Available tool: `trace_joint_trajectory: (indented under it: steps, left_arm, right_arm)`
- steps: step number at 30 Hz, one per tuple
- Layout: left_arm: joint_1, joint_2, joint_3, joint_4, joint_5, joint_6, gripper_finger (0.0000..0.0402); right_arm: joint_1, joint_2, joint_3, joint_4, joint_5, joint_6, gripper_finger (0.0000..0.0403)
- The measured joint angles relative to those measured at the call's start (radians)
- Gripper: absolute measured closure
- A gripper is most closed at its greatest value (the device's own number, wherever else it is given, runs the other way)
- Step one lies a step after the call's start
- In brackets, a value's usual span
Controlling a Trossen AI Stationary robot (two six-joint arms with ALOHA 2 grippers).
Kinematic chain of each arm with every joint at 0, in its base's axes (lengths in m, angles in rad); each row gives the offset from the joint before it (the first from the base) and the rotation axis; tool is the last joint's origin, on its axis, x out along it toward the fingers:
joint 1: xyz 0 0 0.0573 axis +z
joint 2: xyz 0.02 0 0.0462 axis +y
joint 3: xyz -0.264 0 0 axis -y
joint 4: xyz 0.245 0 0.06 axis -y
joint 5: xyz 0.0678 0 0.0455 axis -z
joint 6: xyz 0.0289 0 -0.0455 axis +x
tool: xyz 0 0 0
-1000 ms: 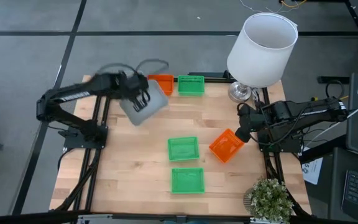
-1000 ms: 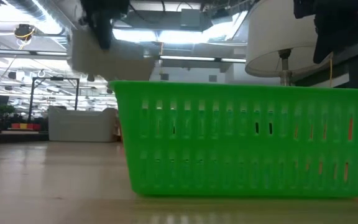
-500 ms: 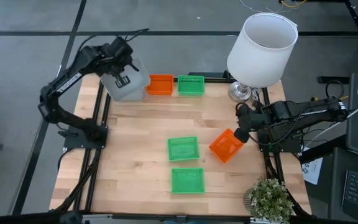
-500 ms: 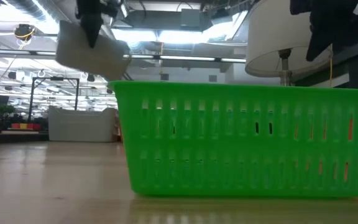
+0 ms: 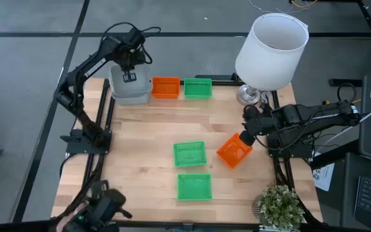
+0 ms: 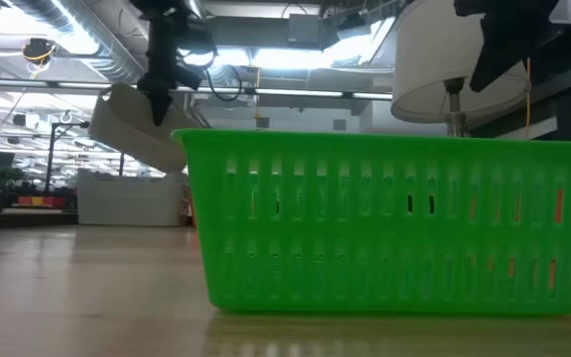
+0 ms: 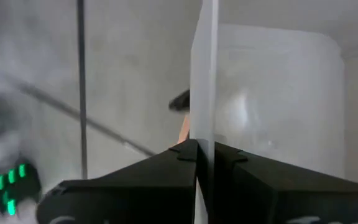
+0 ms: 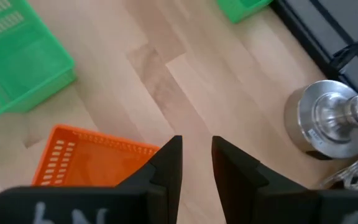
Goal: Stack baskets by color
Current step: Stack the bottom gray bin on the top gray bin
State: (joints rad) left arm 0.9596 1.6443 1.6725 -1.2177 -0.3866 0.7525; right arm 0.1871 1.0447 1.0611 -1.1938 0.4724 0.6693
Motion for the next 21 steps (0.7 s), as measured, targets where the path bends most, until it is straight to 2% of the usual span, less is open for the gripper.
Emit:
trace_joint_trajectory:
  steps: [5,11,14,21]
  left_arm:
    - [0.044,0.067,0.098,-0.023,0.103,0.148,0.0401]
    - [0.095,0.16,0.216,-0.145,0.126,0.294,0.0401]
    - [0.131,0.204,0.253,-0.216,0.193,0.313,0.0402]
    - [0.179,0.271,0.255,-0.219,0.27,0.306,0.0401]
  right_arm:
    - [0.0,0.0,0.0,0.002,0.032,0.007,0.0315]
    - [0.0,0.0,0.0,0.029,0.032,0.006,0.0315]
    - [0.0,0.0,0.0,0.038,0.032,0.006,0.0315]
    - [0.0,0.0,0.0,0.048,0.033,0.006,0.0315]
